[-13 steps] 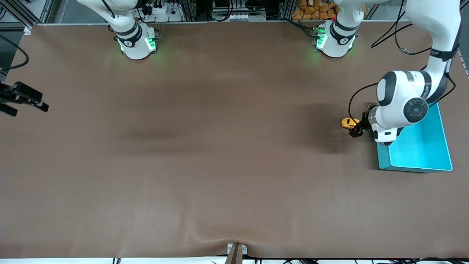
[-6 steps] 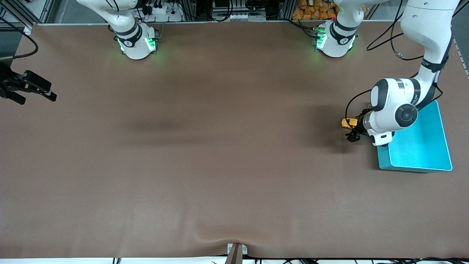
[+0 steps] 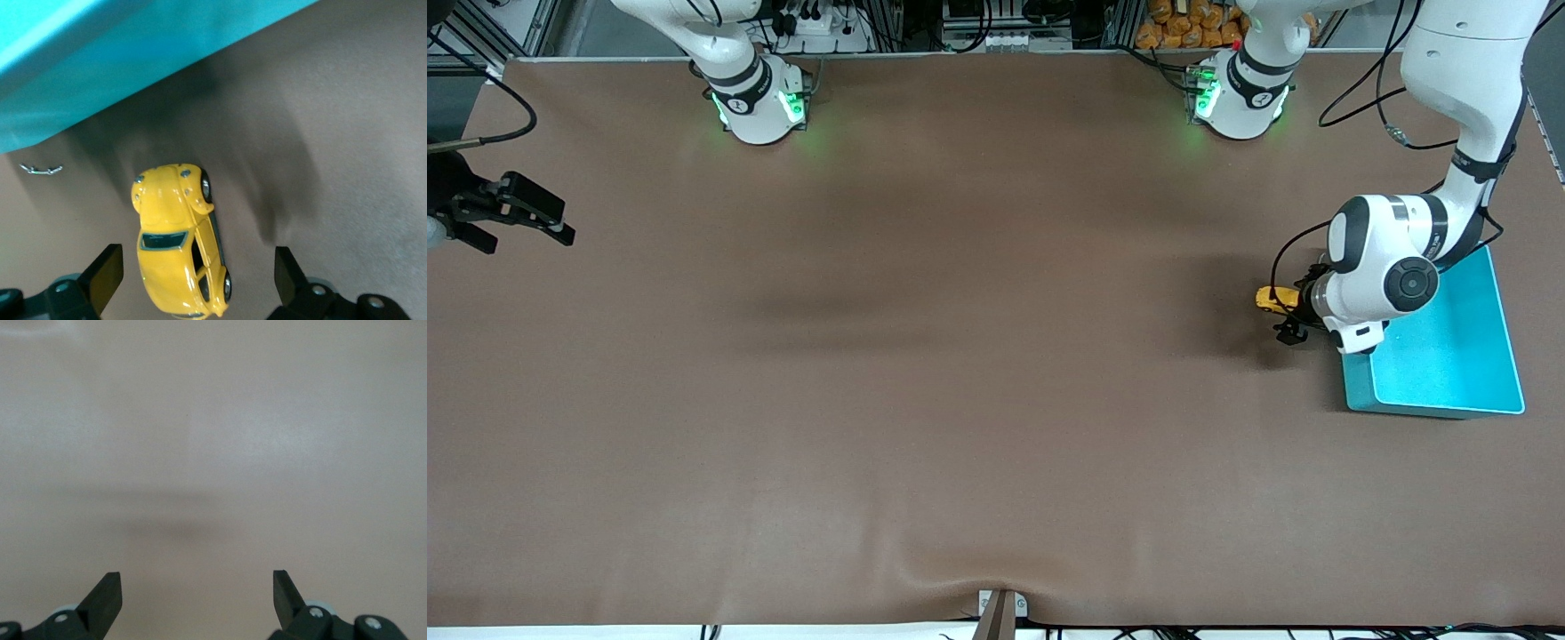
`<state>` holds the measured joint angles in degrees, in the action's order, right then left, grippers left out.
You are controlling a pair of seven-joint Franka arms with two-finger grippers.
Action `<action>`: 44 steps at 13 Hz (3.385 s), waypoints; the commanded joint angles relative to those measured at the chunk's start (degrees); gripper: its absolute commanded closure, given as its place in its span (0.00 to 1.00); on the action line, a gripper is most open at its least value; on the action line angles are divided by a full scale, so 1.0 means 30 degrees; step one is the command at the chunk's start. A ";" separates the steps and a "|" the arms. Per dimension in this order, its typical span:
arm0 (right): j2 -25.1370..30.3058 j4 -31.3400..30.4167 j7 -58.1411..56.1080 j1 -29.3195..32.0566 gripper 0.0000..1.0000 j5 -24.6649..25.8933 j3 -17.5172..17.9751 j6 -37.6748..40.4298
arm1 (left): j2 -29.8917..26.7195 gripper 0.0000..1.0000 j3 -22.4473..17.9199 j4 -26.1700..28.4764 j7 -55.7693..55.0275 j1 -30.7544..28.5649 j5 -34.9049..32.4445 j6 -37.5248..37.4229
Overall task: Wind and store yellow beetle car
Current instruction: 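Lower the left gripper and close it on the yellow car, then lift the car with the left gripper and carry it over the bin, then lower the car into the teal bin and open the left gripper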
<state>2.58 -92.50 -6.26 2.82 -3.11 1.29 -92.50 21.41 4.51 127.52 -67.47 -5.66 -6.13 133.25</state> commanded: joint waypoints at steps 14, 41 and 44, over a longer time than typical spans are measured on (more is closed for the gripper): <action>0.0371 0.0394 0.0446 -0.3107 0.00 0.0862 -0.2920 0.1622 | -0.0456 0.94 0.0078 0.0149 -0.2236 0.0246 -0.0624 0.0115; 0.0459 0.0425 0.0504 -0.3107 0.00 0.0803 -0.2832 0.1946 | 0.0389 1.00 -0.1270 -0.5419 2.0787 -0.4412 -0.4020 -0.2701; 0.0459 0.0425 0.0504 -0.3107 0.00 0.0832 -0.2862 0.1946 | 0.1209 1.00 -0.1270 -0.5243 2.1143 -0.4441 -0.4549 -0.2115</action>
<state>2.98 -91.10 -6.01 -5.49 -1.45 -6.75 -87.26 24.09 0.16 111.45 -4.94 -18.28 -18.00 125.34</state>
